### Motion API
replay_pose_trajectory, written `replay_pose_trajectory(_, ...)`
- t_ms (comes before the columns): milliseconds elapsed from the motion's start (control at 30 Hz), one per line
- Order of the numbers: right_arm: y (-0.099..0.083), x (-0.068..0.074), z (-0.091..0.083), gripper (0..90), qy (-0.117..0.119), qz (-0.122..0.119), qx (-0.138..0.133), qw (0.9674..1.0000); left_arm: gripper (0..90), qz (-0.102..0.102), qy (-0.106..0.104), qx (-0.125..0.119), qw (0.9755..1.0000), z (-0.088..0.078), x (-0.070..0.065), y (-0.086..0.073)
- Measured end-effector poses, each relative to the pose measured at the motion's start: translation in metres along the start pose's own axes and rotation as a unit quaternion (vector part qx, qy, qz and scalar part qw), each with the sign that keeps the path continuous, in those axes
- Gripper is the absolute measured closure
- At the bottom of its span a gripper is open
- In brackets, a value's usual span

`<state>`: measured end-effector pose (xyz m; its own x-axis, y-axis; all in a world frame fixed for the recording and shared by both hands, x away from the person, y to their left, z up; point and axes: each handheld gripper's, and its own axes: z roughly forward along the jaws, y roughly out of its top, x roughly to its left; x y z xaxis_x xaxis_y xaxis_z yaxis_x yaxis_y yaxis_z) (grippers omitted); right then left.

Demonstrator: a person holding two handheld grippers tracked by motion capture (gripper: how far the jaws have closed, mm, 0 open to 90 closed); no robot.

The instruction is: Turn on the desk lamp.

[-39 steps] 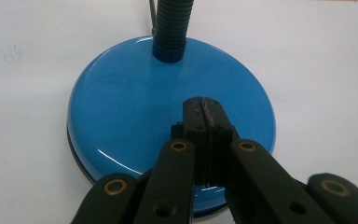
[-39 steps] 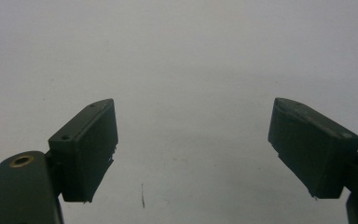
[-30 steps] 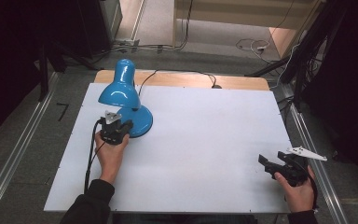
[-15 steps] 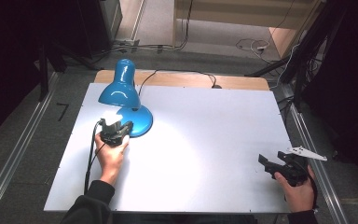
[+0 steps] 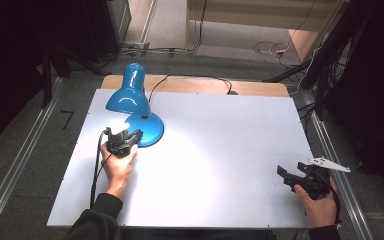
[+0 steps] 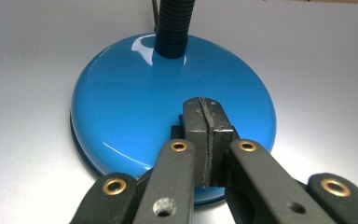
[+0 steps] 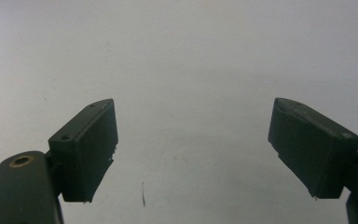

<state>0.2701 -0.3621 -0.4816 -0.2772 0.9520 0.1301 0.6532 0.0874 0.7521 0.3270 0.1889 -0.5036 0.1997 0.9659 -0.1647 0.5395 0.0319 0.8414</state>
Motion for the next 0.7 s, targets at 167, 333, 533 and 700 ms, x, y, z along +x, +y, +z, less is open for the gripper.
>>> replay_pose_trajectory(167, 0.000, 0.000, 0.000, 14.5, 0.000, 0.000, 0.000, 1.0000, 90.0, -0.006, -0.004, -0.004, 1.0000, -0.003, 0.000, 0.002)
replay_pose_trajectory(333, 0.000, 0.000, 0.000, 14.5, 0.000, 0.000, 0.000, 1.0000, 89.1, -0.010, -0.010, -0.006, 0.9999, -0.005, 0.000, 0.002)
replay_pose_trajectory(533, 0.000, 0.000, 0.000, 14.5, 0.000, 0.000, 0.000, 1.0000, 85.4, -0.017, -0.014, -0.012, 0.9997, -0.009, 0.000, 0.004)
replay_pose_trajectory(700, 0.000, 0.000, 0.000, 14.5, 0.000, 0.001, 0.000, 1.0000, 82.7, -0.020, -0.017, -0.013, 0.9996, -0.011, -0.001, 0.004)
